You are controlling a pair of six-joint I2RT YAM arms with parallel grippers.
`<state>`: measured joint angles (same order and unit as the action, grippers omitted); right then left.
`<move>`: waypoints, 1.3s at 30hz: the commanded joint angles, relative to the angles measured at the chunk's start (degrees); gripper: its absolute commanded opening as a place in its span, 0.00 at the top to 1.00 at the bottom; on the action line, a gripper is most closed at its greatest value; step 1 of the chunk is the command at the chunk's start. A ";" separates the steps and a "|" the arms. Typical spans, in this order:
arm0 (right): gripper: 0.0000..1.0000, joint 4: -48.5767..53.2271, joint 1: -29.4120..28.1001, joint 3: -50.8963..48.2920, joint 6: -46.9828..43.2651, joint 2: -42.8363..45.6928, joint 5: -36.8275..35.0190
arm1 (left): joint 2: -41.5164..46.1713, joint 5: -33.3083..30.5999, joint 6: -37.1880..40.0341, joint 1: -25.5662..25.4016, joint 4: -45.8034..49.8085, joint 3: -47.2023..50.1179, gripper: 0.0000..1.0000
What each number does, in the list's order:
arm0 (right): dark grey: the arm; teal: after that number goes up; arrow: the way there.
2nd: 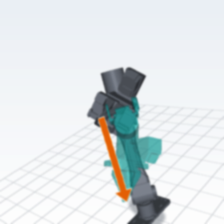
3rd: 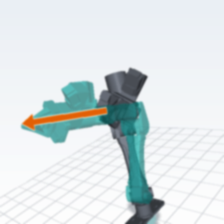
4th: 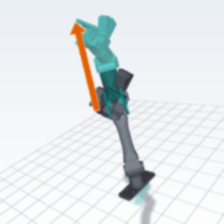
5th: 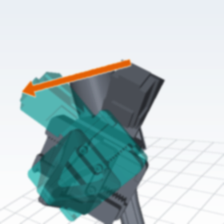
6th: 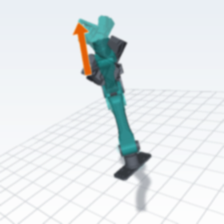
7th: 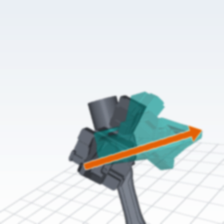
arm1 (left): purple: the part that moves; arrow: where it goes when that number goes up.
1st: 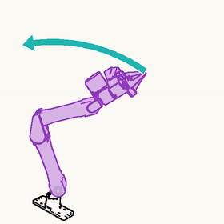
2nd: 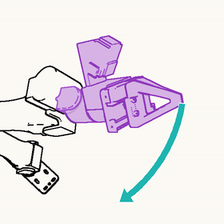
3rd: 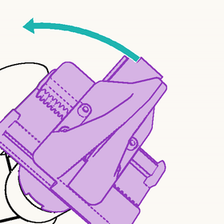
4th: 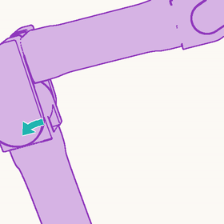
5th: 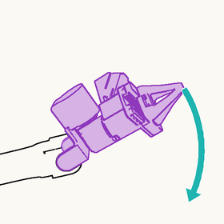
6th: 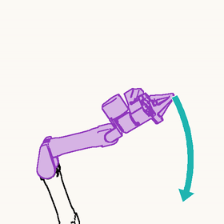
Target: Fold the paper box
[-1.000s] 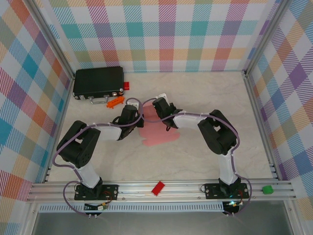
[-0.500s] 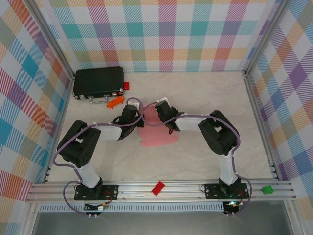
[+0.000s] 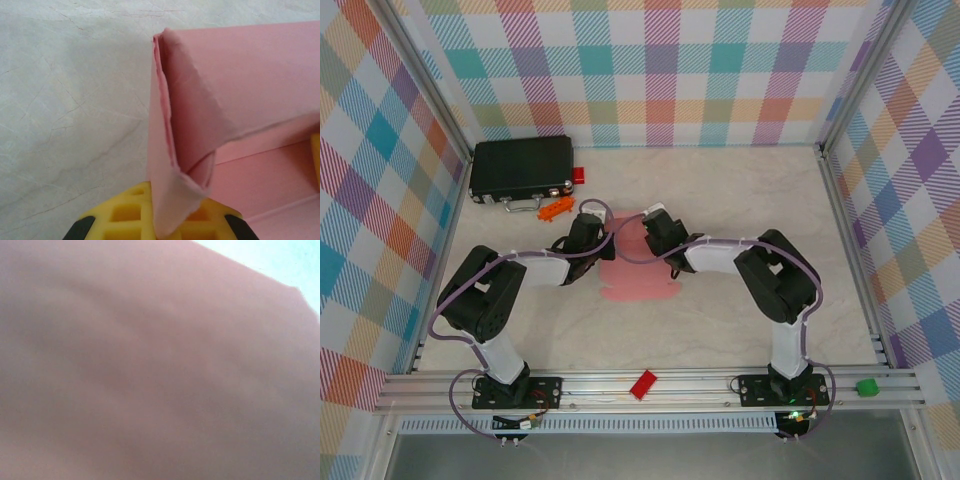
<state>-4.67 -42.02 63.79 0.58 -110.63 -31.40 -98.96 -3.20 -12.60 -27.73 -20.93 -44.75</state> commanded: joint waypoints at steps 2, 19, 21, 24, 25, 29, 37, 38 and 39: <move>0.37 -1.34 0.27 -1.92 -0.44 4.25 1.92 | -0.62 0.79 0.14 -1.19 2.73 -0.69 0.96; 0.26 -3.88 3.35 -9.01 -0.75 13.08 15.09 | -0.58 0.61 0.40 -1.19 2.82 -1.02 0.96; 0.26 -3.86 3.35 -9.82 -1.34 13.69 16.19 | -0.62 0.82 0.42 -1.19 2.89 -1.04 0.96; 0.26 -3.21 3.44 -11.00 -1.81 14.81 16.90 | -0.47 0.51 0.38 -1.19 3.09 -1.04 0.96; 0.26 -3.09 3.48 -11.48 -1.94 15.23 17.27 | -0.46 0.50 0.30 -1.19 3.23 -1.08 0.96; 0.25 -1.88 3.53 -13.06 -1.61 17.94 17.86 | -0.28 -0.34 -0.55 -1.19 5.92 -2.24 0.97; 0.24 7.82 3.99 -14.15 3.71 27.16 17.42 | -0.11 -2.71 -8.50 -1.19 15.82 -6.63 0.97; 0.24 8.91 4.09 -14.51 4.82 28.40 17.55 | -0.08 -2.78 -10.15 -1.19 17.11 -7.23 0.98; 0.23 9.88 4.37 -15.14 6.31 30.13 17.89 | 0.00 -2.95 -12.22 -1.19 18.72 -7.91 0.98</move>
<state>0.30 -38.24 50.17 2.48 -84.31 -14.37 -98.96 -4.99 -18.70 -28.10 -9.15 -50.57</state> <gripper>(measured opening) 0.763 0.063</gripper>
